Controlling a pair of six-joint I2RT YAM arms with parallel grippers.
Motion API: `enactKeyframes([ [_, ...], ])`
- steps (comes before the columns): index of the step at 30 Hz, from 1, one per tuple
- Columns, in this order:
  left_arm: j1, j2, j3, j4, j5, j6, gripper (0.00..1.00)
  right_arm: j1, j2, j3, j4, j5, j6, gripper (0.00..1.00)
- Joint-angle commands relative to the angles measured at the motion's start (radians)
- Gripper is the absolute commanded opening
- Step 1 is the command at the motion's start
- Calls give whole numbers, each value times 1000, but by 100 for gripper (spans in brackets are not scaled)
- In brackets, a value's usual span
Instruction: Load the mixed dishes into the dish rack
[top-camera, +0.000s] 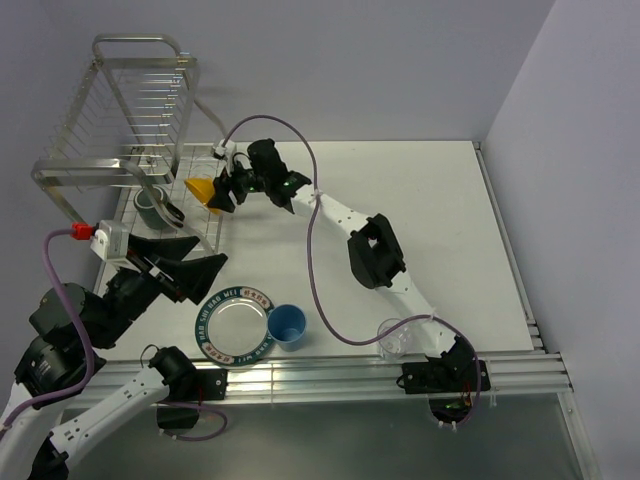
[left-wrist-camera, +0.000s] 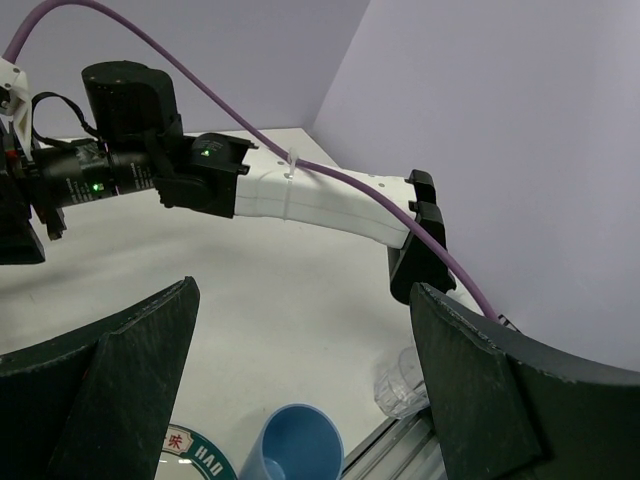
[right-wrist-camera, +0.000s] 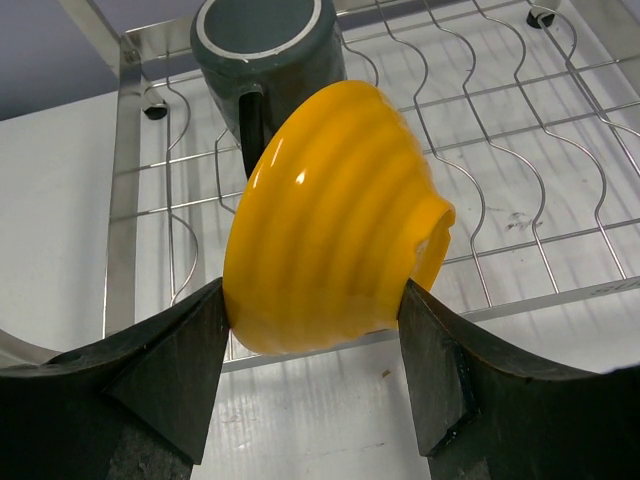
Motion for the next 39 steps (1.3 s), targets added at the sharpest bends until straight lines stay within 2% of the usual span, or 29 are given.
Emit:
enactKeyframes([
  [1,3,-7,-9,52,19,26,92,17,14,86,24,-22,-36,0],
  [30,3,-2,-9,65,19,35,93,31,52,136,-31,-35,-34,1],
  [35,3,-4,-9,66,19,33,93,37,48,132,-35,-40,-38,19],
  [39,3,-1,-14,68,21,38,93,43,46,130,-37,-40,-41,29],
])
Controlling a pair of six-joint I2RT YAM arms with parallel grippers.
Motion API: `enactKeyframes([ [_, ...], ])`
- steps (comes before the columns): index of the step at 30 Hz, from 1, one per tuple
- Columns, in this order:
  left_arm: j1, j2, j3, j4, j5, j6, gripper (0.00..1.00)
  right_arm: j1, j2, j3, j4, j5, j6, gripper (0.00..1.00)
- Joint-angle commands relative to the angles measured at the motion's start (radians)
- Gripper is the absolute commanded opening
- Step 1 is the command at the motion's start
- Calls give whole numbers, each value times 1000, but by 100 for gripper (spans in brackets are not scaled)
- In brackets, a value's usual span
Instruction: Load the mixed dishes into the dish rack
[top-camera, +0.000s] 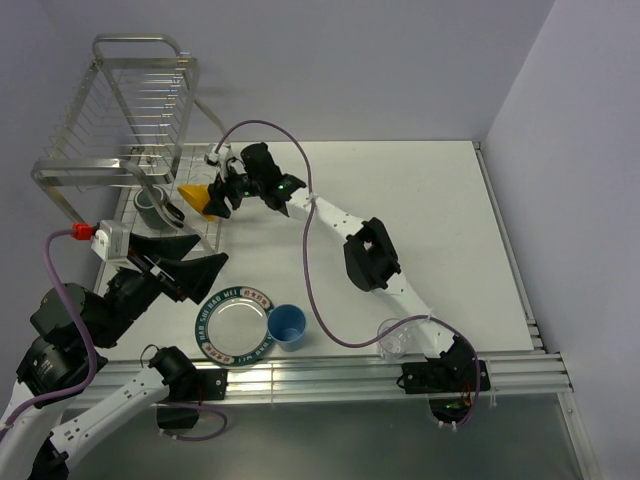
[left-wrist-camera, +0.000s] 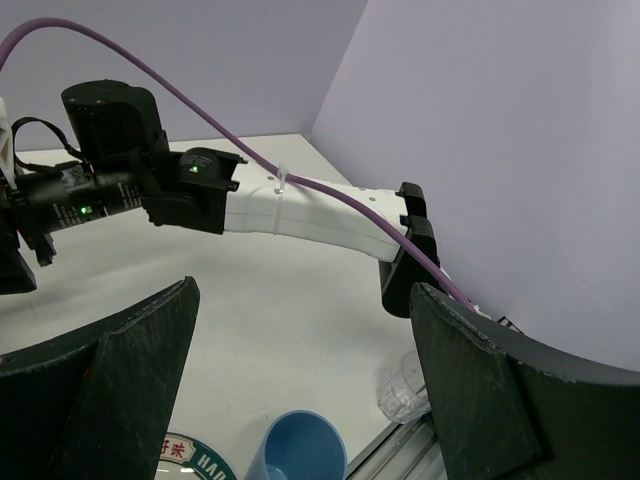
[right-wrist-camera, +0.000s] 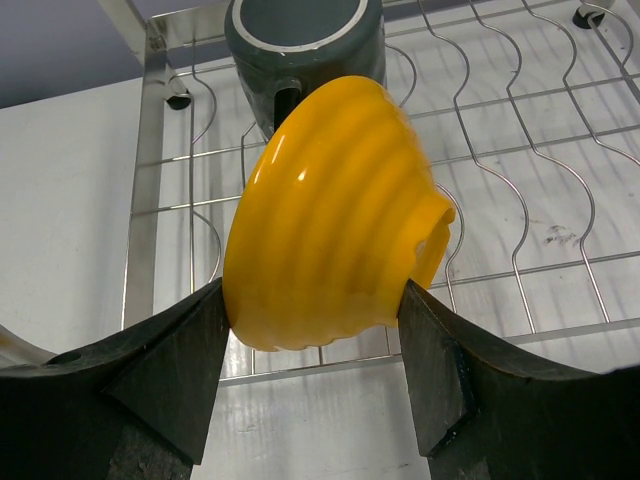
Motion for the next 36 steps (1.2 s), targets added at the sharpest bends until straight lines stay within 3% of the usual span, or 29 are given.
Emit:
enactKeyframes([
  [1,3,3,0,41,15,21,93,20,-4,48,20,-11,-16,31],
  [5,3,3,0,41,16,26,93,28,-4,48,28,-2,-17,58],
  [7,3,3,1,41,13,27,93,29,-3,51,28,2,-14,64],
  [8,3,4,0,41,13,27,93,29,0,52,31,6,-11,74],
  [14,3,13,-2,41,18,26,93,26,8,66,45,24,15,98],
  [29,3,23,-16,47,3,17,93,20,-35,0,75,71,-4,100],
  [32,3,30,-5,30,-13,15,93,16,-105,-83,120,143,15,100],
  [36,3,41,15,7,-42,6,93,-7,-269,-311,239,245,94,100],
])
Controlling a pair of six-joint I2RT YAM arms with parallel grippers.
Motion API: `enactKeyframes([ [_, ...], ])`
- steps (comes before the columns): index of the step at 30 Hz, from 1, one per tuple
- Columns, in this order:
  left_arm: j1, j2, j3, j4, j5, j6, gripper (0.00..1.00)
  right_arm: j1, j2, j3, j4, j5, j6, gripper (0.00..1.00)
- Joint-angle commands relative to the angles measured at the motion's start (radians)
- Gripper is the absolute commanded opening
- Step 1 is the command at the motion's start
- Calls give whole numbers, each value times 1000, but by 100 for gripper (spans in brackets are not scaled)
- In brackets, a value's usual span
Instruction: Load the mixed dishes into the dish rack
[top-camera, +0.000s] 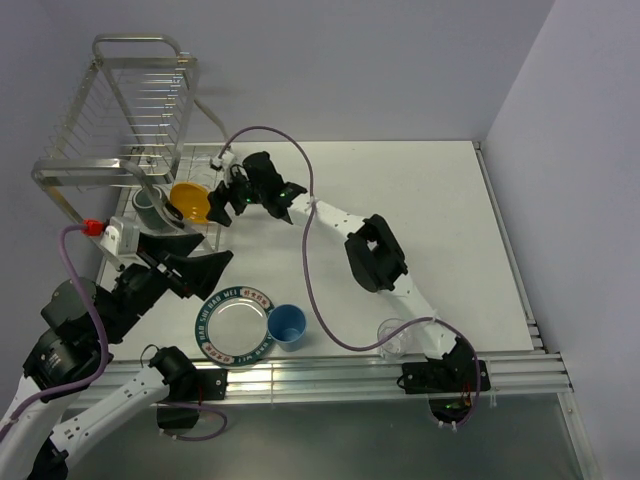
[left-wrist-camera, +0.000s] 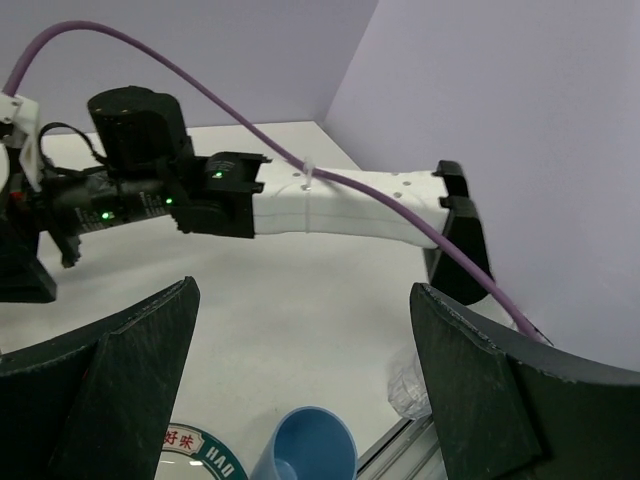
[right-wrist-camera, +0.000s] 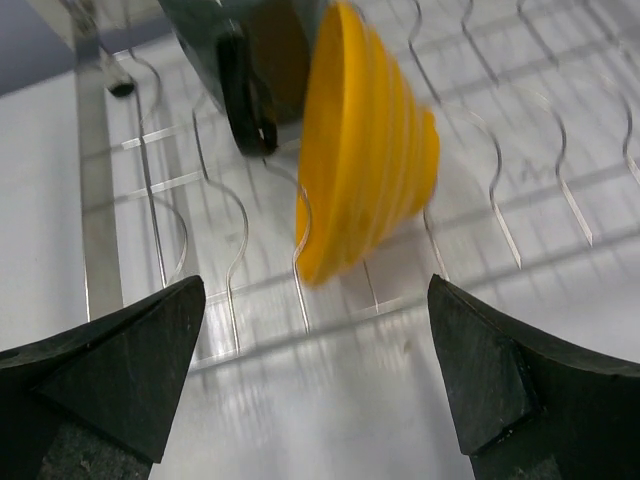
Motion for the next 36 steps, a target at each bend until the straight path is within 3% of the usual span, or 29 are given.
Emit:
enactKeyframes([
  [1,3,20,34,1,-35,-1,93,-30,-205,-139,159,107,80,100],
  [10,3,56,132,-77,-161,-79,92,-54,-565,-571,279,432,297,100],
  [14,3,128,229,-144,-175,-96,90,-34,-721,-688,45,629,375,100],
  [18,3,197,333,-181,-175,-79,90,112,-898,-822,-109,909,371,100],
  [20,3,214,387,-212,-170,-85,90,162,-961,-864,-224,1054,444,100],
  [23,3,219,390,-208,-137,-99,89,208,-1033,-918,-356,1047,616,100],
  [26,3,214,366,-185,-113,-108,90,236,-1120,-1025,-314,976,703,100],
  [30,3,260,359,-155,-110,-102,89,243,-1185,-1086,-260,927,687,100],
  [36,3,348,295,-82,-115,-147,87,243,-1180,-978,-451,1025,573,100],
])
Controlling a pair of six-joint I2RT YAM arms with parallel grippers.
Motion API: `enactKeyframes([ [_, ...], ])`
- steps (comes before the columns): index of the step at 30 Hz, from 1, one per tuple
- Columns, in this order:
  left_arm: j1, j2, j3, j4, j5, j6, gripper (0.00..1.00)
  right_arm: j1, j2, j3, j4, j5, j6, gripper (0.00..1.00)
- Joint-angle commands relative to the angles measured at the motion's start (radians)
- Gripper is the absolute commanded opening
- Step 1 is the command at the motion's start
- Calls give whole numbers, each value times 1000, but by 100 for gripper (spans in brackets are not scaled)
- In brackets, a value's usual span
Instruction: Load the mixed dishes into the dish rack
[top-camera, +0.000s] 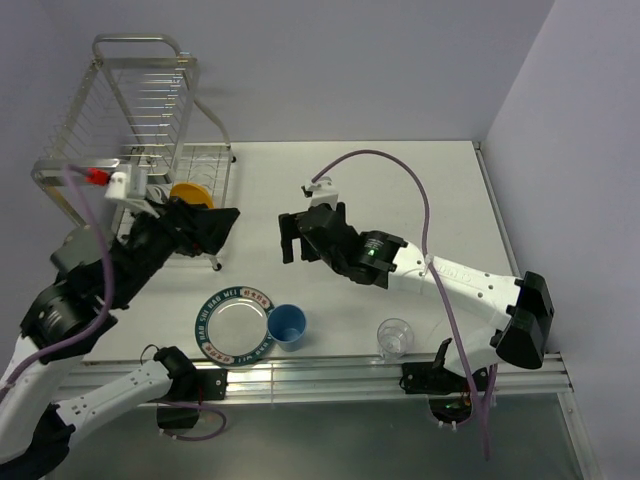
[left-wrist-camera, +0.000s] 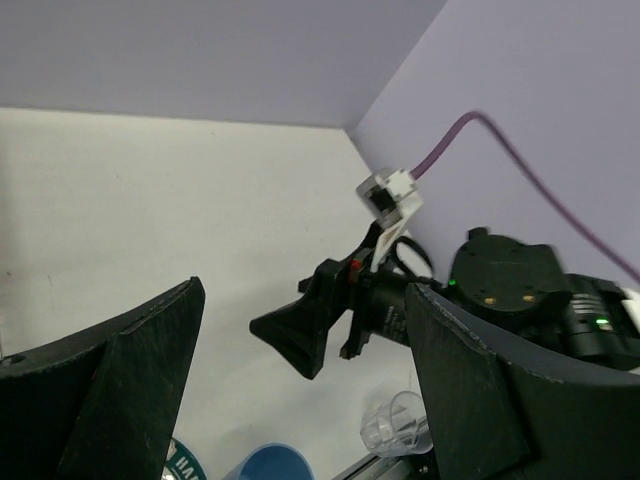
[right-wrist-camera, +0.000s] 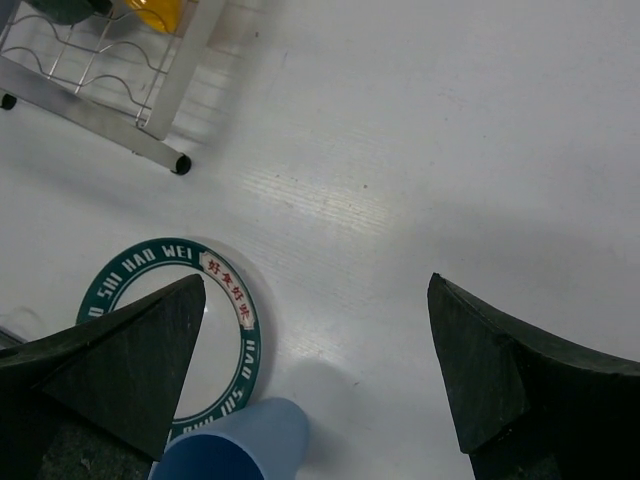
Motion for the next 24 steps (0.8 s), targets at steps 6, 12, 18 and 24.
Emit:
enactKeyframes([
  [6,3,180,-36,-161,-46,-204,86,-3,-54,125,-217,-72,-27,100],
  [12,5,289,203,-506,-14,-338,86,-30,42,472,-565,-248,48,100],
  [18,11,364,277,-734,-8,-403,86,-30,73,565,-693,-322,111,100],
  [24,138,416,116,-669,182,-319,82,-32,-11,434,-682,-301,114,100],
])
